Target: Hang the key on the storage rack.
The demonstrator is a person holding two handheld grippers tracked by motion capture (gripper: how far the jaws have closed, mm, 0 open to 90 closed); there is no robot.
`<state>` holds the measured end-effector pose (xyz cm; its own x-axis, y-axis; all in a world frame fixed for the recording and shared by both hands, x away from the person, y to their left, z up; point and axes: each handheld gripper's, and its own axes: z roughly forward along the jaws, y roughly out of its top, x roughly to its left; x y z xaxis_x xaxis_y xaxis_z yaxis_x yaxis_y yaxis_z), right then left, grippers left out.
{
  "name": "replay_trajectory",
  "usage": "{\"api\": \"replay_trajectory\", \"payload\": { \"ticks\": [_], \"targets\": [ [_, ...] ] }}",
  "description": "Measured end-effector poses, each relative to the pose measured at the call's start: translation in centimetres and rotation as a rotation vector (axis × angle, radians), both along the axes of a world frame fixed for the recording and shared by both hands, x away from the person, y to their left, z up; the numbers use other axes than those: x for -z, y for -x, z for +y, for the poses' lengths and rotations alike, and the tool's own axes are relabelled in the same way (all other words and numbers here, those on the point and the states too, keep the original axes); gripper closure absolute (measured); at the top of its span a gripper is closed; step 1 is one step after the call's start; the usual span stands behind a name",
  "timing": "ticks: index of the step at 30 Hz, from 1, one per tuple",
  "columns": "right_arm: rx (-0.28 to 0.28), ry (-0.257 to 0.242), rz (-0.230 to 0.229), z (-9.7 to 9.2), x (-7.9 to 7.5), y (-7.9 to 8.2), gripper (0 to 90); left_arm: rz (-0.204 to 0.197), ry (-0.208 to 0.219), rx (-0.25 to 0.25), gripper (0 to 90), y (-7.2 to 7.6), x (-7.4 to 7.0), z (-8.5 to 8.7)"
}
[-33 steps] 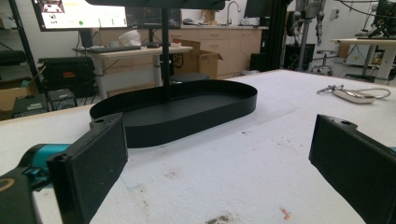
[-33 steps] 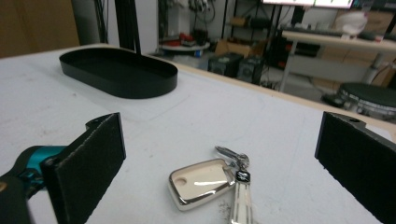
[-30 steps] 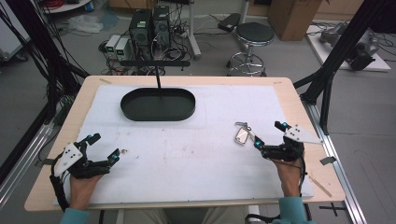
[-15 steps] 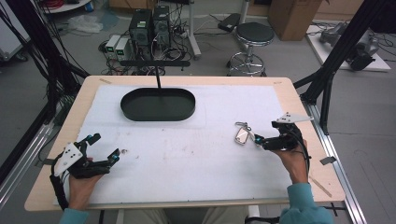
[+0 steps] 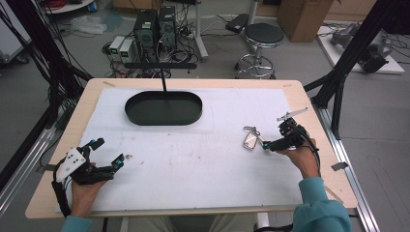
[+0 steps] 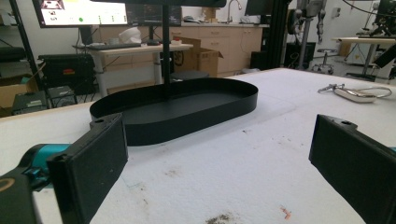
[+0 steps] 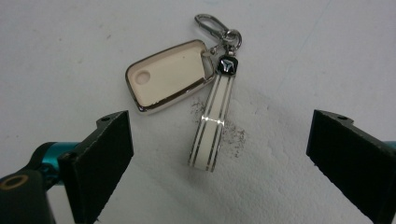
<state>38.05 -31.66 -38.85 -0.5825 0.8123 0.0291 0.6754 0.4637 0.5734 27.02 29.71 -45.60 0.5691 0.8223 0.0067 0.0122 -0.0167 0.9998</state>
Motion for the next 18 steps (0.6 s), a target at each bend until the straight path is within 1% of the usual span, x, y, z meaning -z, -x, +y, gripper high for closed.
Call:
{"api": "replay_trajectory", "payload": {
  "ticks": [2, 4, 5, 6, 7, 9, 12, 16, 17, 18],
  "targets": [
    [-0.001, 0.013, 0.020, 0.1, 0.2, -0.3, 6.8, 0.000, 0.000, 0.000, 4.9, 0.0, 0.0, 0.0],
    [0.005, 0.019, 0.058, 0.2, 0.5, -0.5, 7.2, 0.000, 0.000, -0.001, 4.9, 0.0, 0.0, 0.0],
    [0.000, 0.029, 0.075, 0.1, 0.7, -0.7, 14.5, 0.000, 0.000, -0.001, 4.9, 0.0, 0.0, 0.0],
    [0.000, 0.029, 0.075, 0.1, 0.7, -0.7, 14.5, -0.001, -0.001, 0.000, 4.9, 0.0, 0.0, 0.0],
    [-0.011, 0.027, 0.092, 0.0, 0.8, -0.8, 16.2, -0.001, -0.003, 0.001, 4.9, 0.0, 0.0, 0.0],
    [0.000, 0.029, 0.109, 0.0, 1.0, -1.0, 17.1, -0.001, -0.004, 0.001, 4.9, 0.0, 0.0, 0.0],
    [0.008, 0.027, 0.122, 0.0, 1.1, -1.2, 17.6, 0.002, 0.000, 0.000, 4.9, 0.0, 0.0, 0.0],
    [0.018, 0.042, 0.163, 0.1, 1.6, -1.5, 24.8, 0.002, 0.000, -0.001, 4.9, 0.0, 0.0, 0.0],
    [0.024, 0.046, 0.173, 0.1, 1.6, -1.5, 25.7, 0.002, 0.000, -0.001, 4.9, 0.0, 0.0, 0.0],
    [0.024, 0.046, 0.173, 0.1, 1.6, -1.5, 25.7, 0.002, 0.000, -0.001, 4.9, 0.0, 0.0, 0.0]
  ]
}}
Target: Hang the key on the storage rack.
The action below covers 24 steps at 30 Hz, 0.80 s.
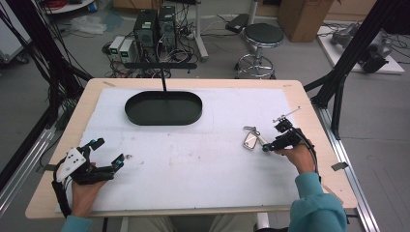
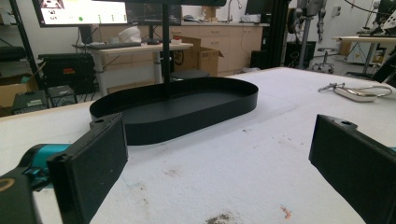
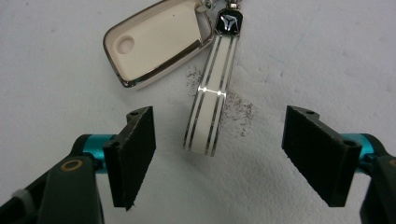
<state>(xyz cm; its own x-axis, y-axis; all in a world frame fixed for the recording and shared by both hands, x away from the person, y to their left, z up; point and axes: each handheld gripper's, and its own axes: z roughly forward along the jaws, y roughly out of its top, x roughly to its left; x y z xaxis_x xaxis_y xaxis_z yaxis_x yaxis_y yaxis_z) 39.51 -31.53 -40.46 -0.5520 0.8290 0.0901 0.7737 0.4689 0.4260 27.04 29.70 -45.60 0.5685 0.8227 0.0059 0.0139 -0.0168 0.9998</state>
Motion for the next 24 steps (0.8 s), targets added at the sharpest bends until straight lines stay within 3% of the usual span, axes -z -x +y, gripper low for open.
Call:
{"api": "replay_trajectory", "payload": {
  "ticks": [12, 24],
  "targets": [
    [0.026, 0.020, 0.065, 0.44, 0.51, -0.24, 43.1, 0.001, 0.000, 0.000, 4.9, -0.01, 0.00, 0.00],
    [0.026, 0.036, 0.089, 0.70, 0.77, -0.35, 57.0, 0.003, 0.001, -0.001, 4.9, -0.02, -0.01, 0.00]
  ]
}}
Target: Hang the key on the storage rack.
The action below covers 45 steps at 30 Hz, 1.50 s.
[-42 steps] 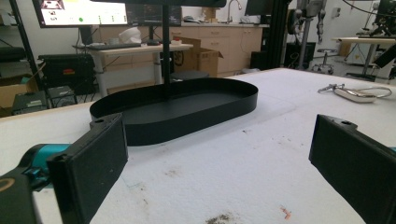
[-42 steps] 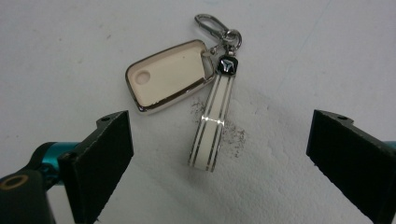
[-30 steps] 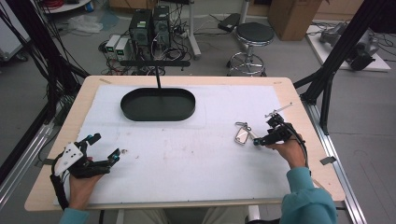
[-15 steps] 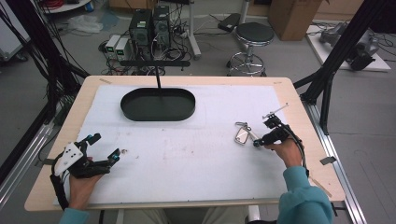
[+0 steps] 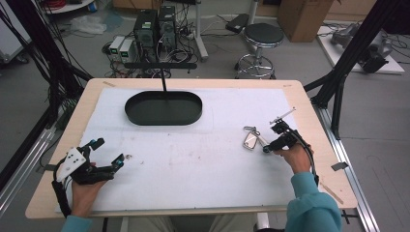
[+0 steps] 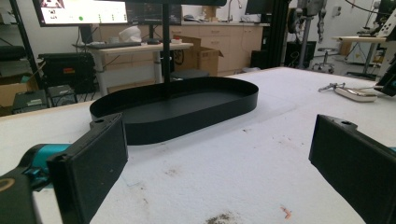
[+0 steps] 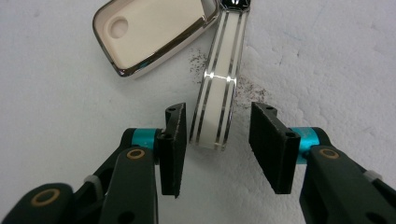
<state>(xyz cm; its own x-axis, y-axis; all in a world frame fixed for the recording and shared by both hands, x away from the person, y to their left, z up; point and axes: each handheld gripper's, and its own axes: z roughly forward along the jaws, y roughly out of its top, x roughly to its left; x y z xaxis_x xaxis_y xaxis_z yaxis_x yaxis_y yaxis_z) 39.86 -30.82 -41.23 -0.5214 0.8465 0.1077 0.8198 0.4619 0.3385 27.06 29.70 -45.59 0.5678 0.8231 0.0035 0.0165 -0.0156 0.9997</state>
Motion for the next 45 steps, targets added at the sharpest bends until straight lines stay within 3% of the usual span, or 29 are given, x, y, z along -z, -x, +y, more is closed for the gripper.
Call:
{"api": "replay_trajectory", "payload": {
  "ticks": [3, 6, 9, 15, 24, 32, 36, 39, 45],
  "targets": [
    [-0.006, 0.004, 0.002, 0.1, 0.1, 0.0, 59.3, 0.001, -0.001, -0.001, 4.9, 0.0, 0.0, 0.0],
    [-0.009, 0.004, 0.015, 0.2, 0.1, -0.1, 69.4, 0.001, -0.001, -0.001, 4.9, 0.0, 0.0, 0.0],
    [0.002, 0.011, 0.008, 0.3, 0.2, -0.1, 72.6, 0.003, -0.001, 0.000, 4.9, 0.0, 0.0, 0.0],
    [-0.022, 0.046, -0.013, 0.5, 0.1, 0.2, 74.2, 0.004, -0.010, -0.003, 4.9, 0.0, 0.0, 0.0],
    [-0.044, 0.034, -0.045, 0.5, -0.1, 0.4, 74.3, 0.015, 0.008, -0.005, 4.9, -0.1, 0.0, 0.1],
    [-0.073, -0.037, -0.088, 0.7, -0.6, 0.5, 74.5, 0.028, 0.025, 0.006, 4.9, -0.2, -0.1, 0.2],
    [-0.092, -0.075, -0.116, 0.7, -0.9, 0.6, 74.5, 0.060, 0.024, 0.004, 4.9, -0.4, -0.2, 0.4],
    [-0.111, -0.130, -0.143, 0.8, -1.5, 0.9, 74.5, 0.065, 0.020, -0.005, 4.9, -0.5, -0.4, 0.6],
    [-0.128, -0.156, -0.176, 1.0, -2.0, 1.4, 74.6, 0.072, 0.009, -0.001, 4.9, -0.8, -1.3, 0.7]
  ]
}}
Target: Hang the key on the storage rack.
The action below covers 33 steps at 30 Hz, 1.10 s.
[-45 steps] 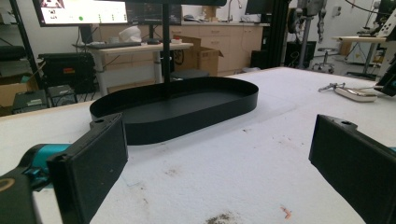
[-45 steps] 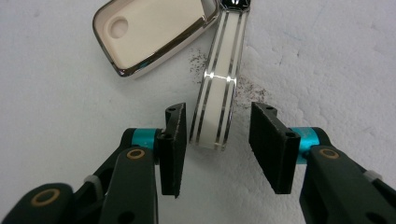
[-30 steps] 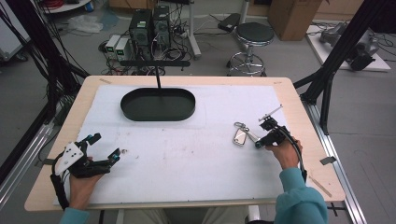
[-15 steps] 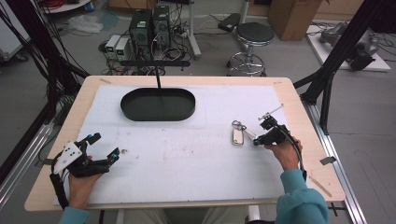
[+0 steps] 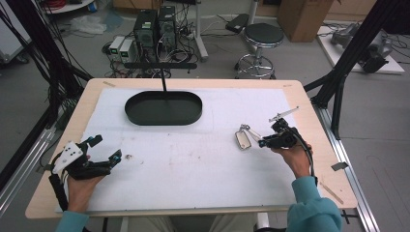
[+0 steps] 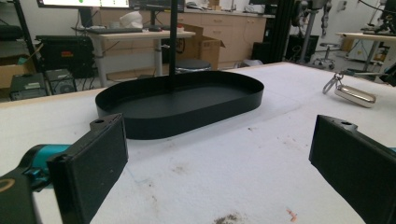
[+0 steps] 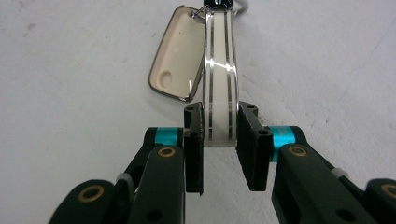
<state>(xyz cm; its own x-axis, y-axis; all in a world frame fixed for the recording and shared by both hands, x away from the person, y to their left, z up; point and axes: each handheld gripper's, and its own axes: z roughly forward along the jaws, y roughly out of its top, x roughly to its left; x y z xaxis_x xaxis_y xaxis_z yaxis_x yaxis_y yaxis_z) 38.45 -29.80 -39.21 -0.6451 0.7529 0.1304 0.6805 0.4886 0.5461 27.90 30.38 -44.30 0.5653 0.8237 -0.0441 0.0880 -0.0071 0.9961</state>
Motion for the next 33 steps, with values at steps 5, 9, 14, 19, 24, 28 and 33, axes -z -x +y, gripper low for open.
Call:
{"api": "replay_trajectory", "payload": {
  "ticks": [5, 9, 14, 19, 24, 28, 33],
  "targets": [
    [-0.026, -0.040, -0.029, 0.2, -0.5, 0.3, 74.6, 0.003, -0.025, 0.045, 4.9, -0.6, -1.5, -0.3],
    [-0.075, -0.071, -0.070, 0.8, -1.5, 0.7, 74.6, -0.001, -0.039, 0.087, 4.9, -1.1, -2.7, -0.9],
    [-0.151, -0.120, -0.124, 1.8, -3.0, 1.1, 74.6, -0.001, -0.058, 0.150, 4.9, -1.9, -4.4, -1.5],
    [-0.213, -0.179, -0.164, 3.0, -4.1, 1.4, 74.6, -0.008, -0.093, 0.214, 4.9, -2.6, -6.2, -2.4],
    [-0.283, -0.222, -0.186, 4.3, -4.8, 1.4, 74.6, -0.010, -0.104, 0.273, 4.9, -3.3, -7.7, -3.3],
    [-0.336, -0.281, -0.209, 5.3, -5.2, 1.4, 74.6, -0.009, -0.105, 0.321, 4.9, -3.9, -8.9, -4.1],
    [-0.399, -0.307, -0.237, 6.2, -5.6, 1.5, 74.5, -0.011, -0.116, 0.373, 4.9, -4.6, -10.3, -5.1]
  ]
}}
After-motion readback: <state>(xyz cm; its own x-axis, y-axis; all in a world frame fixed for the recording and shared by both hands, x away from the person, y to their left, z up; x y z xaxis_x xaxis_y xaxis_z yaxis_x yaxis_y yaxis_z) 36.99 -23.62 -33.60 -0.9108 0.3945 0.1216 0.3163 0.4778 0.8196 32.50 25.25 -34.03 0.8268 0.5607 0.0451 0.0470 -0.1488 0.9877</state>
